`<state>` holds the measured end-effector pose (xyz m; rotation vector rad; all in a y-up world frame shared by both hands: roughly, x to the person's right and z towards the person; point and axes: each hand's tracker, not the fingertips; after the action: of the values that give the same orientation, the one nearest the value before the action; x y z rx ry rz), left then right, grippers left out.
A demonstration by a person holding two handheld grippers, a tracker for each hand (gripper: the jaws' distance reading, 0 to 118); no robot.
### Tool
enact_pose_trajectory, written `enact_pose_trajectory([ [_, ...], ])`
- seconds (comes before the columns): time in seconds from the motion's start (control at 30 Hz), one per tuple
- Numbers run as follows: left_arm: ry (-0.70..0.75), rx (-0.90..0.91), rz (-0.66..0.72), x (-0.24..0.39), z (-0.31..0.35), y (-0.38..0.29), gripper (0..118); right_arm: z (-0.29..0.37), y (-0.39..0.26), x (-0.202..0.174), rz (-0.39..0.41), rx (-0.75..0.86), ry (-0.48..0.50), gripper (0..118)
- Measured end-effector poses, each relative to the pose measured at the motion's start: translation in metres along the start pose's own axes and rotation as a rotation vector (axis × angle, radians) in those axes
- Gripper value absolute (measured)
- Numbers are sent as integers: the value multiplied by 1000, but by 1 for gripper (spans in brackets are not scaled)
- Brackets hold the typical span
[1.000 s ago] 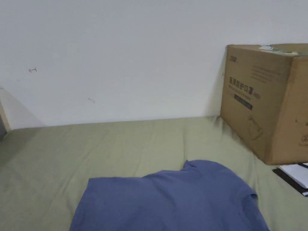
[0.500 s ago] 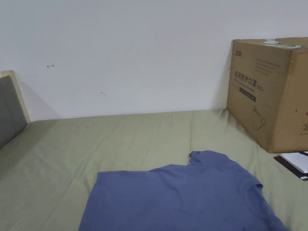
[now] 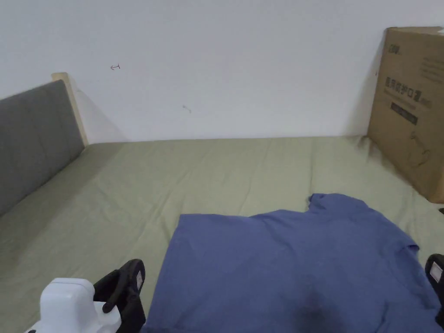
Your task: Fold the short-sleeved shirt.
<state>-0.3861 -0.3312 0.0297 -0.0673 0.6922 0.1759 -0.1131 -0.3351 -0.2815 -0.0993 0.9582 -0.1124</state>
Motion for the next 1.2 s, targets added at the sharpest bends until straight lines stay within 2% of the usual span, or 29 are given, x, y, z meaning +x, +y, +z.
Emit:
enact_pose_trajectory([
  [0.07, -31, -88, 61, -9, -9, 11, 0, -7, 6, -5, 40, -56, 17, 0],
  [0.1, -30, -155, 79, -17, -18, 19, 0, -5, 8, 3, 69, -70, 8, 0],
  [0.23, -85, -807, 206, -67, -102, 21, 0, -7, 9, 14, 94, -119, 38, 0],
  [0.27, -76, -917, 236, -79, -118, 10, 0, -9, 8, 14, 96, -141, 42, 0],
  [0.3, -88, -942, 190, -87, -128, -2, 0, -12, 6, 15, 94, -170, 55, 0],
  [0.33, -57, -935, 114, -91, -135, -10, 9, -13, 3, 18, 86, -184, 64, 0],
  [0.37, -15, -949, 77, -95, -142, -18, 44, -14, 1, 21, 80, -193, 68, 0],
  [0.4, 5, -948, 46, -95, -144, -29, 83, -15, -3, 21, 76, -210, 74, 0],
  [0.43, 11, -949, 32, -97, -149, -35, 114, -17, -6, 21, 74, -224, 73, 0],
  [0.47, 0, -951, 42, -98, -154, -42, 114, -18, -9, 21, 73, -240, 71, 0],
  [0.63, -36, -996, 113, -112, -180, -81, 113, -21, -21, 24, 43, -312, 71, 0],
  [0.67, -55, -1025, 113, -114, -180, -86, 108, -23, -23, 25, 41, -327, 69, 0],
  [0.7, -68, -1034, 101, -111, -180, -92, 94, -25, -25, 27, 40, -341, 66, 0],
  [0.73, -66, -1031, 82, -106, -178, -97, 64, -26, -26, 27, 39, -346, 62, 0],
  [0.77, -77, -1021, 41, -101, -175, -99, 17, -27, -27, 28, 35, -352, 61, 0],
  [0.8, -124, -989, 28, -101, -169, -101, 4, -28, -27, 31, 30, -358, 57, 0],
  [0.93, -168, -856, 63, -87, -141, -90, 4, -31, -28, 50, 5, -361, 29, 0],
  [1.07, -59, -592, 25, -77, -101, -81, 4, -30, -19, 89, -96, -333, -45, 0],
  [1.13, -60, -514, 41, -71, -88, -80, 4, -35, -23, 116, -112, -399, -110, 0],
  [1.17, -56, -498, 45, -68, -82, -79, 4, -36, -26, 117, -119, -440, -127, 1],
  [1.2, -45, -499, 45, -64, -77, -79, 4, -38, -33, 129, -129, -490, -145, 8],
])
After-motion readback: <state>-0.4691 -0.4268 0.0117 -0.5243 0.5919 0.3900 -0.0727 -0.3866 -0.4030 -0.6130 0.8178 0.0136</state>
